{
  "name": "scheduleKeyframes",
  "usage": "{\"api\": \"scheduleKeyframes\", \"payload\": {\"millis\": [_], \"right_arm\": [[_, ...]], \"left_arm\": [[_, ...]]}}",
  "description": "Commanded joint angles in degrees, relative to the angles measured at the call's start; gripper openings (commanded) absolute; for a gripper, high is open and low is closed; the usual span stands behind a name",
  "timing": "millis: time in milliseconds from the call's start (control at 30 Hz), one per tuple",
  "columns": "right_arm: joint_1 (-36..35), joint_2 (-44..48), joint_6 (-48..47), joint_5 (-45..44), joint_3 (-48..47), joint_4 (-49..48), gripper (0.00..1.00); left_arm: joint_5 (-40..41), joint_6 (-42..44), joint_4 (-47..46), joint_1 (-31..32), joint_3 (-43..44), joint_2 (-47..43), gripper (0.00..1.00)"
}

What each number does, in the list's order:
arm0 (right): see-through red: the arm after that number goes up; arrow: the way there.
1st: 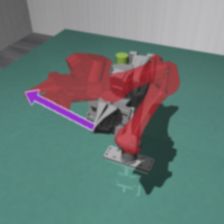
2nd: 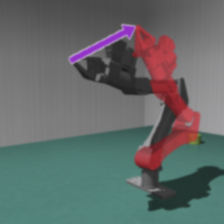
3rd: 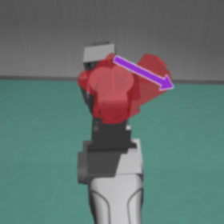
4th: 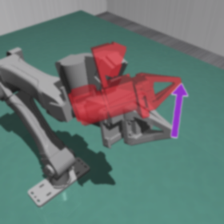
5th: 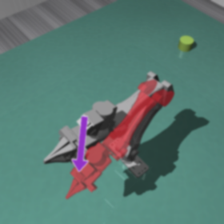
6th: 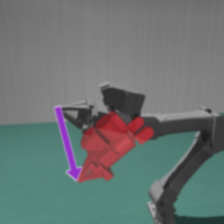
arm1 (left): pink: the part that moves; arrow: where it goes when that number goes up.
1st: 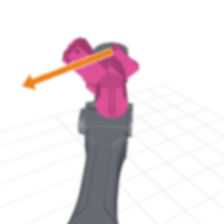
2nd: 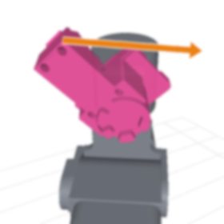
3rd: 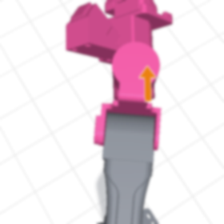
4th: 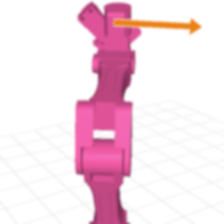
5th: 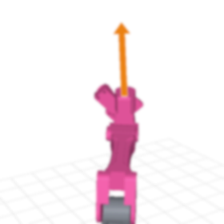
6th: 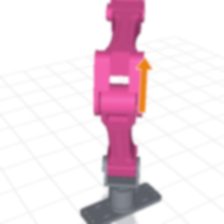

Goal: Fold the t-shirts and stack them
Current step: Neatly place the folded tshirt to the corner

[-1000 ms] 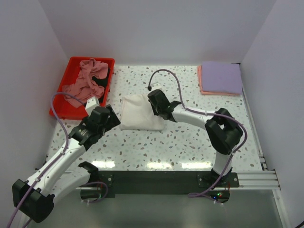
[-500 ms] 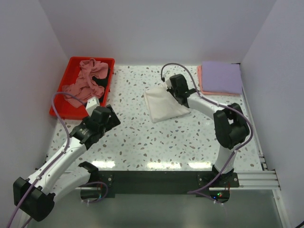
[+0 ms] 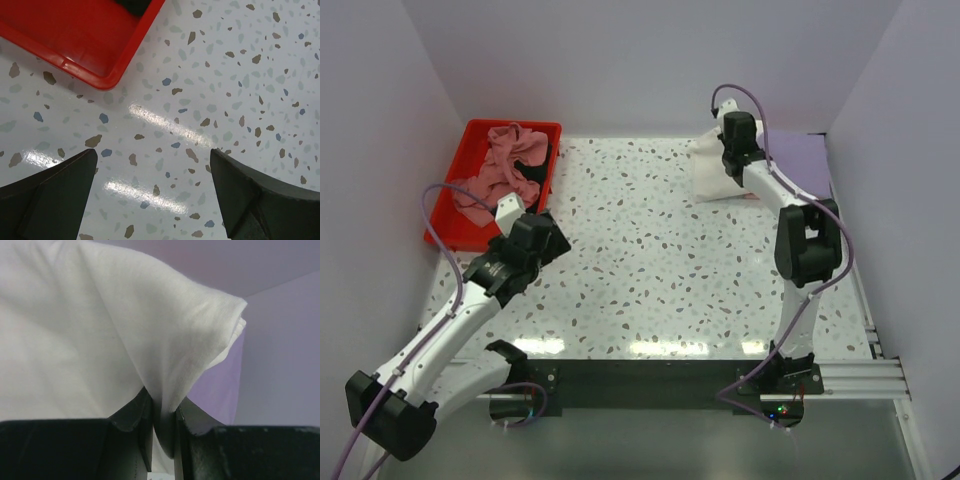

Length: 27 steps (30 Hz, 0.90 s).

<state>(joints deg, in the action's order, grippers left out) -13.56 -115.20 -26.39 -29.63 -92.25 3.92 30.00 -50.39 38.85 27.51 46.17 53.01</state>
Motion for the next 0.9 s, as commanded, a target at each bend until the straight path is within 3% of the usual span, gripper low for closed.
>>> {"api": "scheduleKeyframes", "payload": {"millis": [0, 167, 433, 600, 867], "right_arm": [[1.78, -2.66, 0.99, -6.3, -7.14, -5.24, 0.0], [3.28, -6.96, -1.29, -6.93, -15.22, -4.1, 0.0], [3.72, -6.18, -5.51, -6.76, -18.23, -1.57, 0.0], [4.42, -2.84, -8.32, -9.22, -15.95, -2.43, 0.0], [6.79, 5.24, -9.82, -5.97, -12.34, -1.12, 0.0]], "left_arm": [[3.13, -0.32, -0.7, -0.17, 2.25, -0.11, 1.0], [3.05, 0.12, -1.32, -0.17, 3.22, 1.91, 1.0], [3.4, 1.08, -1.06, -0.17, 4.45, 4.82, 1.0], [3.75, 1.17, -1.15, -0.17, 4.01, 4.47, 1.0], [3.22, 1.52, -2.02, -0.17, 3.75, 4.2, 1.0]]}}
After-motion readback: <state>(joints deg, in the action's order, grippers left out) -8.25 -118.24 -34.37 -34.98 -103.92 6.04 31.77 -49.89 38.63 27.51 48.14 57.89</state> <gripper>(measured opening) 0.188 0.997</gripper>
